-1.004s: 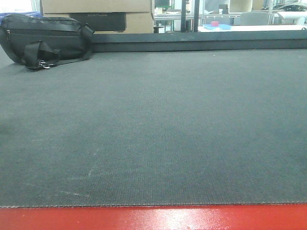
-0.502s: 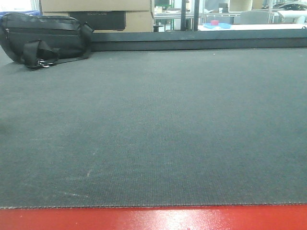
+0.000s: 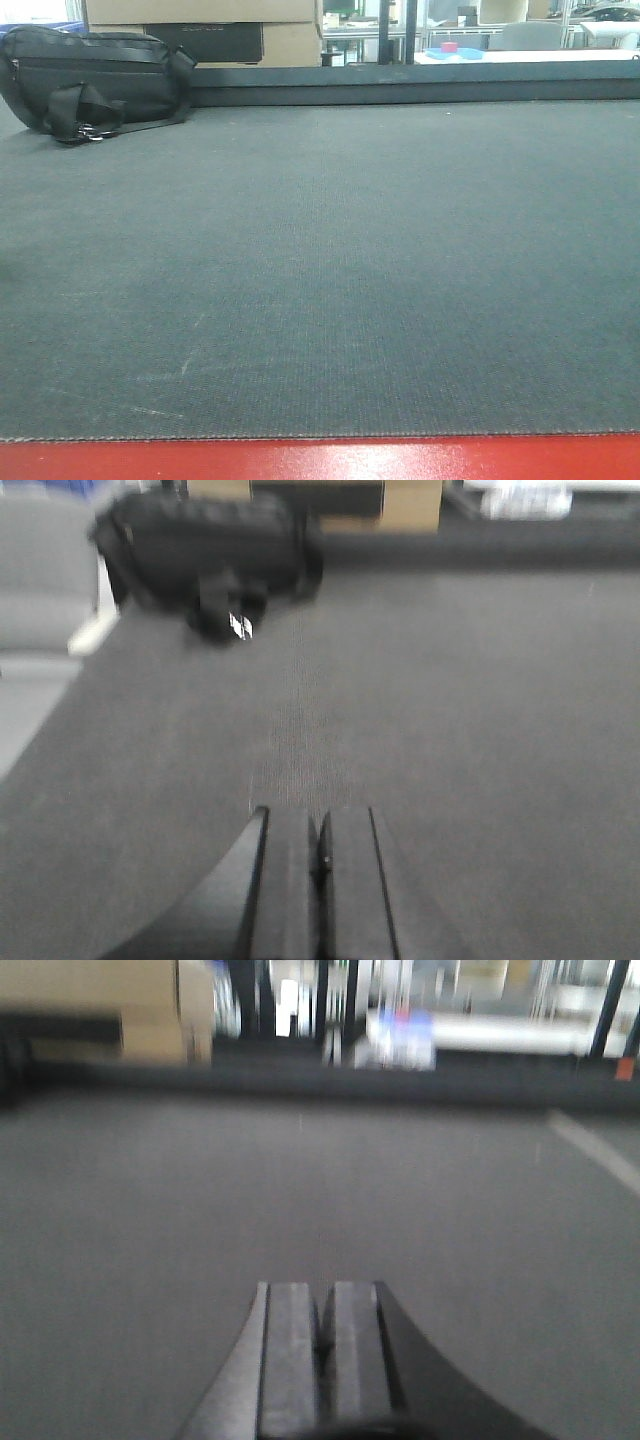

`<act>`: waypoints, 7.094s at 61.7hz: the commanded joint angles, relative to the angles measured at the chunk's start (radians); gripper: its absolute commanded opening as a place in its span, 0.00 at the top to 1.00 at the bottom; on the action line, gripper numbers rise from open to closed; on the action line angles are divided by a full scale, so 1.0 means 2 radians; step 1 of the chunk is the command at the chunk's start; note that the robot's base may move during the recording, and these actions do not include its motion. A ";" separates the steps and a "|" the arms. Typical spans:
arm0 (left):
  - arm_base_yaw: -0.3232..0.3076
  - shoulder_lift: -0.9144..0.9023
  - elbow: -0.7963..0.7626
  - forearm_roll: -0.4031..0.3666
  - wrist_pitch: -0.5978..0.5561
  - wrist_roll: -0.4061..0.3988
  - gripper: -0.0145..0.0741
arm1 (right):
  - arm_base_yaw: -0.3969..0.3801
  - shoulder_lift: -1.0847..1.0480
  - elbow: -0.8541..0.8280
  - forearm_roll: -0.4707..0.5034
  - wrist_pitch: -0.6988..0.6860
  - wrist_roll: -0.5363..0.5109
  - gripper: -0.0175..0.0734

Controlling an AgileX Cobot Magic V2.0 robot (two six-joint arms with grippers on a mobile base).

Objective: Grab block from conveyor and place in blue bin
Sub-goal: 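Lower both open grippers toward the green and blue blocks on the belt, then close the right gripper on the blue block, then close the left gripper on the green block, then lift both held blocks up off the conveyor belt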

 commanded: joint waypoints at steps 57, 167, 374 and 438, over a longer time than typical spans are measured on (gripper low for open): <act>-0.002 0.472 -0.321 -0.011 0.247 -0.003 0.96 | 0.000 0.545 -0.376 0.001 0.351 0.001 0.99; -0.002 0.489 -0.321 -0.011 0.258 -0.003 0.96 | 0.000 0.700 -0.374 0.007 0.312 0.004 0.42; 0.021 0.184 -0.069 -0.098 -0.196 0.067 0.96 | 0.000 0.278 -0.142 0.047 -0.109 -0.026 0.99; 0.021 0.051 -0.067 -0.098 -0.198 0.067 0.96 | 0.000 0.184 -0.142 0.050 -0.122 -0.026 0.99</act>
